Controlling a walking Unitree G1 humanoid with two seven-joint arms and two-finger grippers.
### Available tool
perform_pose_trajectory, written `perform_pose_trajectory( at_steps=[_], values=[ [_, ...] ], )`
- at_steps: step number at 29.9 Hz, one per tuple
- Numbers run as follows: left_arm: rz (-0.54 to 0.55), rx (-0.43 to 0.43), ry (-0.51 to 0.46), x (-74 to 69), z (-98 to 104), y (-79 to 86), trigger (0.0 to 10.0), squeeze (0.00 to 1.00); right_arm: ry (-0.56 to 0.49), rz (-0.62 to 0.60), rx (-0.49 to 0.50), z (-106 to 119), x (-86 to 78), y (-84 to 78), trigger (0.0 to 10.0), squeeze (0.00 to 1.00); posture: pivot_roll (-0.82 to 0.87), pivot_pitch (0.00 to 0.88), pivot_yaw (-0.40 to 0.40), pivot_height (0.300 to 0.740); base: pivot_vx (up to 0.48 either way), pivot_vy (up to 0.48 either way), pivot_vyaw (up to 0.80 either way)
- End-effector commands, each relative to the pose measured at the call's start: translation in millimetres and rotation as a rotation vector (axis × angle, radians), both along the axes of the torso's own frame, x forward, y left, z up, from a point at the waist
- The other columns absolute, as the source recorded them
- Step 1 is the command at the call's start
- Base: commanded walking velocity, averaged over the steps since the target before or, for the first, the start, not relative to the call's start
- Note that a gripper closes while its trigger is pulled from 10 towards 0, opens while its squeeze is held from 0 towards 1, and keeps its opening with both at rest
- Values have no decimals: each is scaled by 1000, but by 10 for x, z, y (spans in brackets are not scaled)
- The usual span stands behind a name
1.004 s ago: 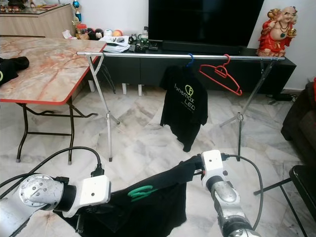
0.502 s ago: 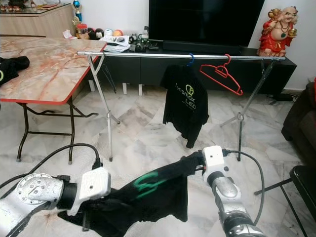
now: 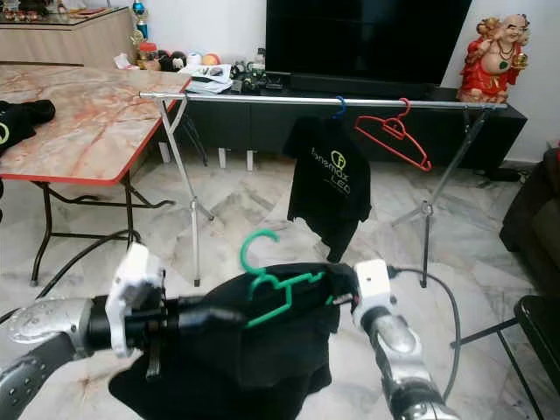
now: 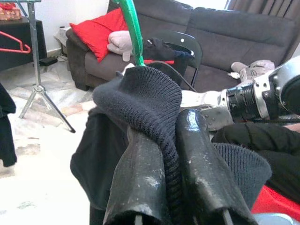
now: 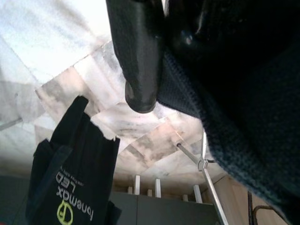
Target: Hang hanger
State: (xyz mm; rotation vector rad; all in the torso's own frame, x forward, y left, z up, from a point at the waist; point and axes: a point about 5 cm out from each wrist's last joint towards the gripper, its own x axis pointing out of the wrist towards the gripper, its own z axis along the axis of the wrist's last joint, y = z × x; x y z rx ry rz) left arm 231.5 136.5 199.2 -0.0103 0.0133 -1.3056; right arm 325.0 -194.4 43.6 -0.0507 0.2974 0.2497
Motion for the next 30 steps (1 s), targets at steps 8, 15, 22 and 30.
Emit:
perform_pose_trajectory(
  at_steps=[8, 15, 22, 30],
  values=[
    [-1, 88, -151, 45, 138, -64, 10000, 0, 87, -116, 20, -163, -137, -191, 0, 0, 140, 0, -66, 740, 0, 0, 0],
    [-62, 259, -124, -29, -69, -107, 10000, 0, -6, -121, -4, 75, 22, -273, 10000, 0, 135, 0, -66, 740, 0, 0, 0],
    [-23, 340, -144, 39, -164, -148, 10000, 0, -92, -80, 3, 313, 177, -244, 10000, 1000, 130, 0, -63, 740, 0, 0, 0],
    [178, 451, -200, 286, -301, -127, 10000, 0, -142, 82, -30, 468, 259, -107, 10000, 0, 126, 0, -60, 740, 0, 0, 0]
  ],
)
